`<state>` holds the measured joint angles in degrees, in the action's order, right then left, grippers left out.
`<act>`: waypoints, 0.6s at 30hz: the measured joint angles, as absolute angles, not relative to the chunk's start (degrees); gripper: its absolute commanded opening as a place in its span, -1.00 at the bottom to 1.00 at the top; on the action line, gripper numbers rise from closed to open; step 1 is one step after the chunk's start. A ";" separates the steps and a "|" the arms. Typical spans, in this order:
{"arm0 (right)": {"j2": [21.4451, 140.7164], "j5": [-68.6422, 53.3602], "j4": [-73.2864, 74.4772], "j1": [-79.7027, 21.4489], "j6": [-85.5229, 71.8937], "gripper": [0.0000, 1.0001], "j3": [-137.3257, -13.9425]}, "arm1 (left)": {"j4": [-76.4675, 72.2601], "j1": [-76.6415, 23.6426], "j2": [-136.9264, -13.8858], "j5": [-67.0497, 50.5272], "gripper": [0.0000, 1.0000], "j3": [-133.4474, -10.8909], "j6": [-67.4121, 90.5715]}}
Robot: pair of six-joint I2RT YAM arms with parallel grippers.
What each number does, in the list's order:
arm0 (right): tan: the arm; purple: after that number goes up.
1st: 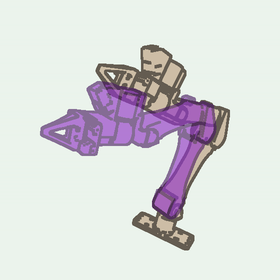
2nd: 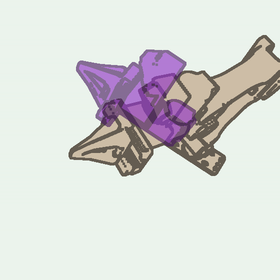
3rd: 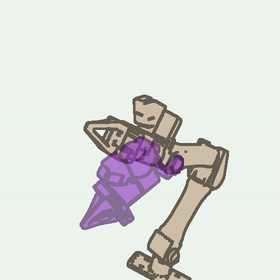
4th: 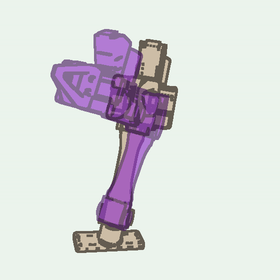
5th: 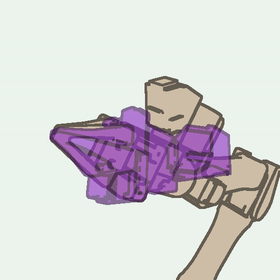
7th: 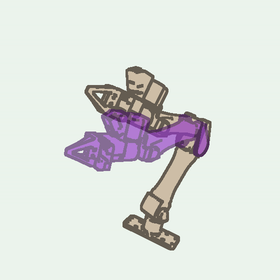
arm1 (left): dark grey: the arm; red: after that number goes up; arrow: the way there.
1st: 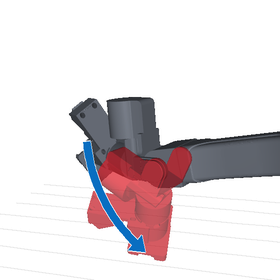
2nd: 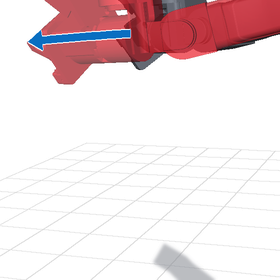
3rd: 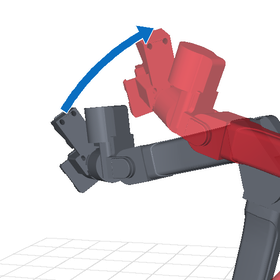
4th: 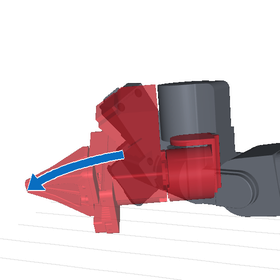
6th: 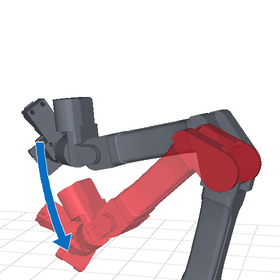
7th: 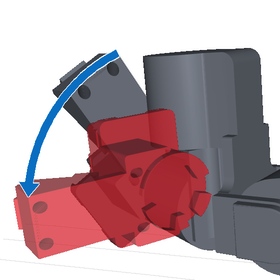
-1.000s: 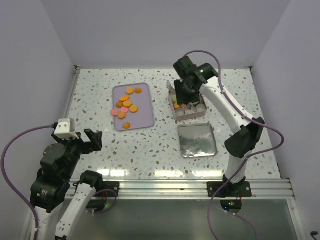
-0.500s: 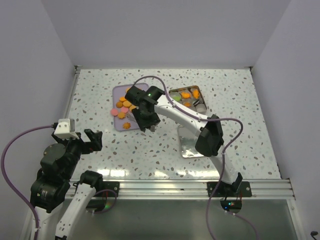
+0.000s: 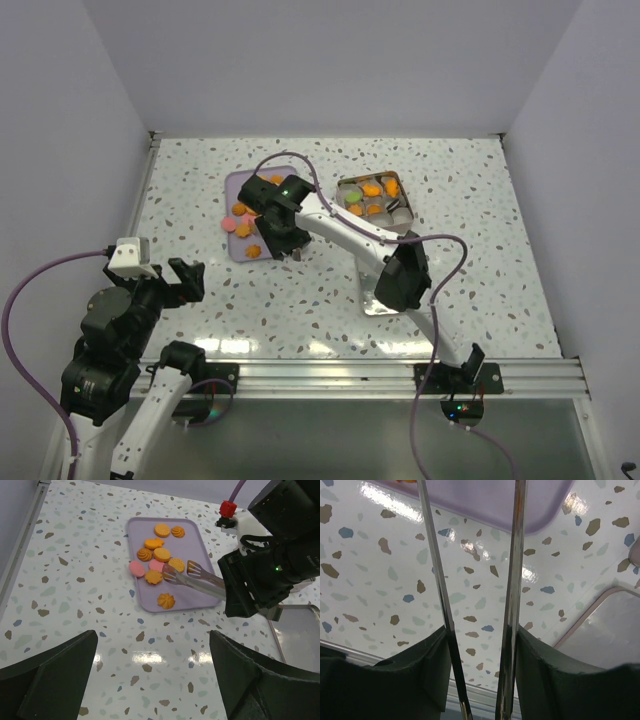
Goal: Pack the cookies
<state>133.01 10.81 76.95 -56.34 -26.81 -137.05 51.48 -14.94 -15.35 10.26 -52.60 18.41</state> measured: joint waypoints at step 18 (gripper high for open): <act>138.50 13.87 77.06 -55.57 -24.56 -0.01 -141.49 | 51.48 -14.96 -15.35 10.26 1.00 -52.60 18.41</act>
<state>138.50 13.87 77.06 -55.57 -24.56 -141.49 51.48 -14.96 -15.35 10.26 -52.60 18.41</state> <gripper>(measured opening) 0.511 0.997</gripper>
